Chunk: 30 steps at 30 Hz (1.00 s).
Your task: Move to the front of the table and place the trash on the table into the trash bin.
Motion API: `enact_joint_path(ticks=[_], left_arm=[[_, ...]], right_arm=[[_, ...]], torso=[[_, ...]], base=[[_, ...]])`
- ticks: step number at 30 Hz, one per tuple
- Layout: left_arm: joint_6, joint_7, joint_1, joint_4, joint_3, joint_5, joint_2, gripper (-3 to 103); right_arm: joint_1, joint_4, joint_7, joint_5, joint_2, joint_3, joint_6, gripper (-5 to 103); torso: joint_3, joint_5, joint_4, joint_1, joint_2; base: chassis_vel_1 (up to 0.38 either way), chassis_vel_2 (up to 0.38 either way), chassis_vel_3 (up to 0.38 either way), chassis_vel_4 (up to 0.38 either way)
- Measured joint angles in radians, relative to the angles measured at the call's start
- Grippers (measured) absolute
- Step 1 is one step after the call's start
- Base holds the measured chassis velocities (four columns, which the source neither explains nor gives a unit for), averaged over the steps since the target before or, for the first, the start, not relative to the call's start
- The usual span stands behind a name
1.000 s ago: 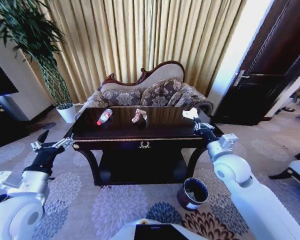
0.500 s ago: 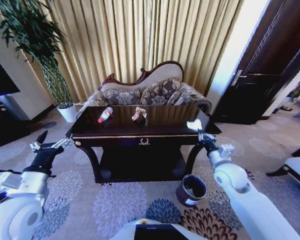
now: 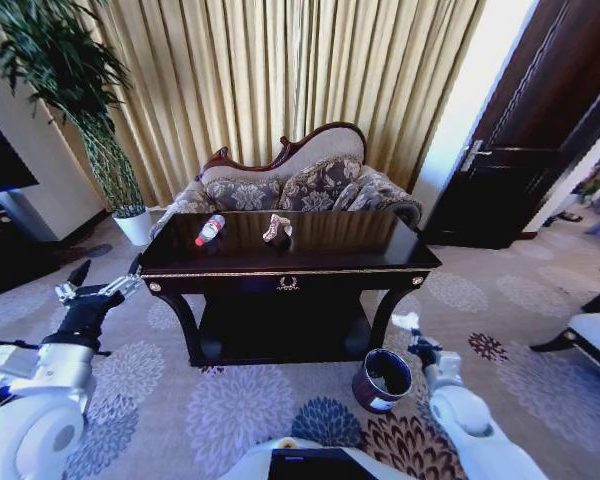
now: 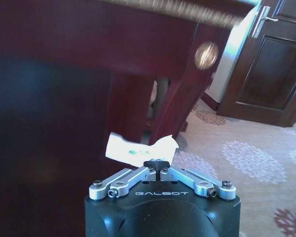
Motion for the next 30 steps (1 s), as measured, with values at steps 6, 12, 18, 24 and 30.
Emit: enact_joint_path(ticks=[6, 12, 18, 24, 30], left_arm=[[0.0, -0.001, -0.002, 0.0, -0.013, -0.006, 0.006, 100], [0.0, -0.001, 0.002, 0.0, -0.014, -0.007, 0.0, 100], [0.0, -0.002, 0.003, 0.0, -0.011, -0.007, -0.001, 100], [0.003, -0.001, -0.002, 0.0, 0.001, -0.003, -0.002, 100], [0.003, -0.001, 0.01, 0.0, -0.011, -0.003, -0.002, 100]], right_arm=[[0.105, -0.213, -0.019, -0.079, 0.048, -0.045, 0.006, 0], [0.143, -0.362, -0.036, -0.132, 0.074, -0.062, 0.004, 0], [0.199, -0.544, -0.042, -0.179, 0.103, -0.072, 0.049, 0], [0.31, -0.713, -0.042, -0.254, 0.175, -0.071, 0.086, 0], [0.379, -0.783, -0.039, -0.309, 0.214, -0.065, 0.094, 0]], torso=[[0.0, -0.0003, -0.0006, 0.0, 0.0], [0.0, -0.0003, -0.0008, 0.0, 0.0], [0.0, -0.0004, -0.0007, 0.0, 0.0], [0.0, -0.0002, -0.0005, 0.0, 0.0], [0.0, -0.0002, -0.0004, 0.0, 0.0]], base=[[0.0, 0.0, 0.0, 0.0], [0.0, 0.0, 0.0, 0.0], [0.0, 0.0, 0.0, 0.0], [0.0, 0.0, 0.0, 0.0], [0.0, 0.0, 0.0, 0.0]])
